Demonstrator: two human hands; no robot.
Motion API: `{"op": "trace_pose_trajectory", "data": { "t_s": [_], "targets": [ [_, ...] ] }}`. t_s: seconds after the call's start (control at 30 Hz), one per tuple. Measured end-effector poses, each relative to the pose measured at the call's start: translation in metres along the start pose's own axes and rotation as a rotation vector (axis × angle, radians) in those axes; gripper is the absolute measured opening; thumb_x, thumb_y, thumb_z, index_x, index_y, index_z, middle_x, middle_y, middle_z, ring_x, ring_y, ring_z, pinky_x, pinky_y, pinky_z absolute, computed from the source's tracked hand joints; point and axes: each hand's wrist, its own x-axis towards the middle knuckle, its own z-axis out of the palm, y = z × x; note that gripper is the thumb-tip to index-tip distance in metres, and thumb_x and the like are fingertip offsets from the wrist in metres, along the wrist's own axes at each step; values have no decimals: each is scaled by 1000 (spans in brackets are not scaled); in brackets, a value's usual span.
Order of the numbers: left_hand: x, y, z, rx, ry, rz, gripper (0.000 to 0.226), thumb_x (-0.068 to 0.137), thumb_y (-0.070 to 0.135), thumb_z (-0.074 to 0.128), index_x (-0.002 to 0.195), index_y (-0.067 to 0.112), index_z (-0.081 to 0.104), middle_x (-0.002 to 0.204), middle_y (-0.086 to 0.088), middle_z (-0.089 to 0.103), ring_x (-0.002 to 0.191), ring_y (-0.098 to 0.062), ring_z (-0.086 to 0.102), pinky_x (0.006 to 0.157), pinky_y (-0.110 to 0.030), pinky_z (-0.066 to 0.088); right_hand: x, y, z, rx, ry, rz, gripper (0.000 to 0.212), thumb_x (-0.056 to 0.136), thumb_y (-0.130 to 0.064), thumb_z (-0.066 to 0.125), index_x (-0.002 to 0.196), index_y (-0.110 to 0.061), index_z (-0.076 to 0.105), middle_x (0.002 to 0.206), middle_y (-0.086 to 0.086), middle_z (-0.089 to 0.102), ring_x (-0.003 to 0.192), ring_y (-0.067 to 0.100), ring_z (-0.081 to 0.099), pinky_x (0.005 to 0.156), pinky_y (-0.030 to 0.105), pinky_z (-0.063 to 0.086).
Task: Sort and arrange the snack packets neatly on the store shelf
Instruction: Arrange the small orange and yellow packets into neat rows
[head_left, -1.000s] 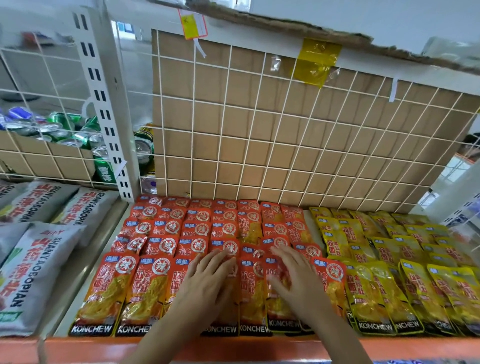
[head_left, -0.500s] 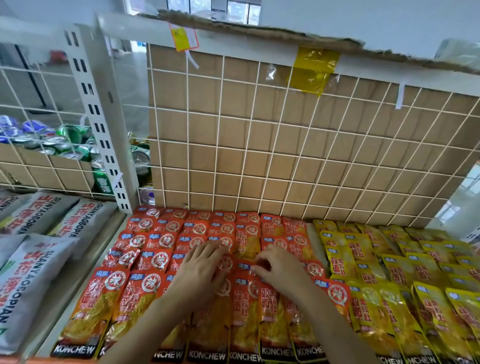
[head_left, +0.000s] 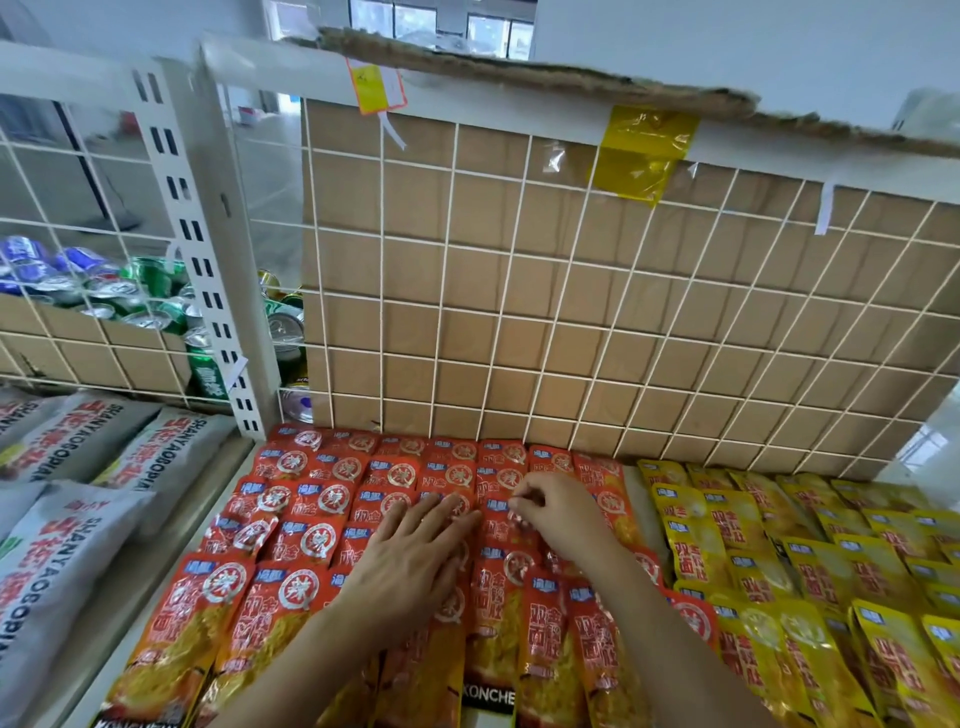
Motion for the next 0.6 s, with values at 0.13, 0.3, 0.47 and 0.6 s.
{"op": "trace_pose_trajectory", "data": {
  "t_s": [0.13,0.3,0.47,0.6],
  "targets": [
    [1,-3,6,97,17,15,41,93,43,28,131,38,43,130,11,56,120,-11,54,93,-41,46,9,-2,3,-21,-17,-12,11,88,-28,60,89,-18,65,83,-11,60,73,-1,51,62,12,35],
    [2,-4,7,104,37,-13,39,94,44,28,129,38,44,131,11,56,121,-12,54,97,-41,40,13,-2,5,-5,-3,3,12,86,-28,63,94,-19,63,91,-9,56,83,5,52,68,16,38],
    [2,-5,11,75,32,5,41,97,44,22,132,36,43,134,9,54,124,-14,51,101,-40,35,11,-3,7,-20,21,-14,16,86,-30,64,98,-20,61,99,-8,59,89,4,50,74,15,39],
    [4,-5,16,-61,140,34,76,86,60,-12,148,28,18,152,13,14,141,-6,11,114,-25,-5,1,-4,2,-66,153,-69,13,87,-33,61,96,-24,60,93,-13,53,84,2,49,68,12,36]
  ]
}}
